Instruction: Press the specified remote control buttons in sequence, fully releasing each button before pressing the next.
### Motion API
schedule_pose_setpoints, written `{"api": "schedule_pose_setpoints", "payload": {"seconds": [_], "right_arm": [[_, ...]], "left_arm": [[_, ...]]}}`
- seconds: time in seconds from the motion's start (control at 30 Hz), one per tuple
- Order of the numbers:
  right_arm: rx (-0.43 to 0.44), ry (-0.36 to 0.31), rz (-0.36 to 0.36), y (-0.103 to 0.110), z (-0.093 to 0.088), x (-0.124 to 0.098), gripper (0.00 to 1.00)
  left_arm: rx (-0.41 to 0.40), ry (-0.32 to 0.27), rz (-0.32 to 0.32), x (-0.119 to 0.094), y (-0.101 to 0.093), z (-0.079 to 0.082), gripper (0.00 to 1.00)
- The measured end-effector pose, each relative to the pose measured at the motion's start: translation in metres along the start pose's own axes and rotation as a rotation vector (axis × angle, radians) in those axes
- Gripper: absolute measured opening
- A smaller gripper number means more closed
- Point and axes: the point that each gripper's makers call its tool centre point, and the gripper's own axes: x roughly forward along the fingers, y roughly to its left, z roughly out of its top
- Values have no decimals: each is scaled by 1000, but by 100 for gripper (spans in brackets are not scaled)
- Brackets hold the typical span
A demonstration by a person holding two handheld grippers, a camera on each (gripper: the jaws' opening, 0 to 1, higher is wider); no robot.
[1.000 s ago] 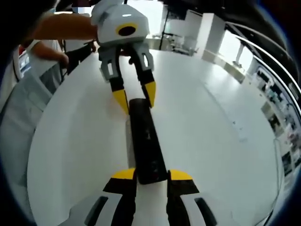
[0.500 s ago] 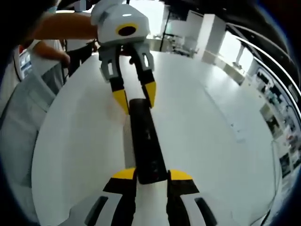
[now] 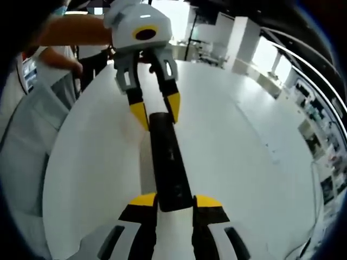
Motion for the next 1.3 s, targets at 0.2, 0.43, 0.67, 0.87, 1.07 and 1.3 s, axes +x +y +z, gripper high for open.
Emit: {"api": "schedule_pose_setpoints", "payload": {"seconds": [0.2,0.43,0.67,0.87,1.07,1.3], "right_arm": [[-2,2,0,13,-3,-6,20],[9,0,-3,31,-8,-13,20],[21,-1,2,53,-17,-17,20],[31,3,9,67,-25,-16,20],[44,3,21,83,-32,-14,20],[57,5,33,96,-40,-11,20]], "left_arm": [[12,4,-2,-3,-12,3,25],[17,3,-8,-4,-31,7,25],[18,6,-21,-2,-54,6,25],[14,9,-31,2,-71,3,25],[11,10,-41,5,-87,-1,25],[7,13,-51,9,-100,-6,25]]}}
